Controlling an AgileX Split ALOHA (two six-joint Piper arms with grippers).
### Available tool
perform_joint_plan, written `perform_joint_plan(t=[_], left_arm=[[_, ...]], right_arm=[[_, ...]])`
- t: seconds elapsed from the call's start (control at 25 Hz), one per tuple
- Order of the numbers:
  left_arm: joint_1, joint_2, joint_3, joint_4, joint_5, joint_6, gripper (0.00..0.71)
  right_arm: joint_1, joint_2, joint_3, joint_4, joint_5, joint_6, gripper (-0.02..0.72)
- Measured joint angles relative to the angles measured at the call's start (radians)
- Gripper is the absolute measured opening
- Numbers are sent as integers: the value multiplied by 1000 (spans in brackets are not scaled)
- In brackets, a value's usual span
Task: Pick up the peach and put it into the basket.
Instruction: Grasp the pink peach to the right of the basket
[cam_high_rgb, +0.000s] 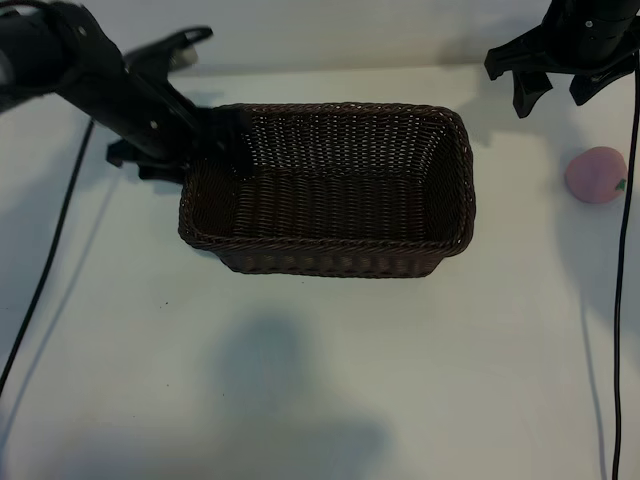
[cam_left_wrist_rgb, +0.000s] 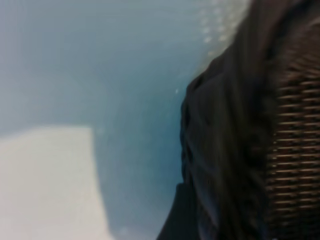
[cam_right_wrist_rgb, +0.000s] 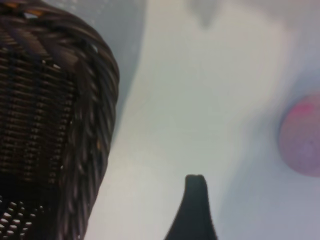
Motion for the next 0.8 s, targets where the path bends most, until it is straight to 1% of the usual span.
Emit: perform_joint_plan(t=[0.2, 0.32, 0.44, 0.6, 0.8], left_arm=[[0, -98, -7, 112, 27, -65, 640], [0, -160, -8, 170, 43, -94, 639], [0, -220, -8, 222, 46, -124, 635], [0, -270, -9, 238, 46, -134, 626], [0, -290, -9, 254, 47, -135, 613]], right_arm=[[0, 0, 0, 11, 0, 4, 582], [0, 0, 0, 14, 0, 40, 582], [0, 0, 0, 14, 0, 50, 582], [-15, 0, 0, 14, 0, 62, 582], [-84, 0, 0, 13, -5, 73, 582]])
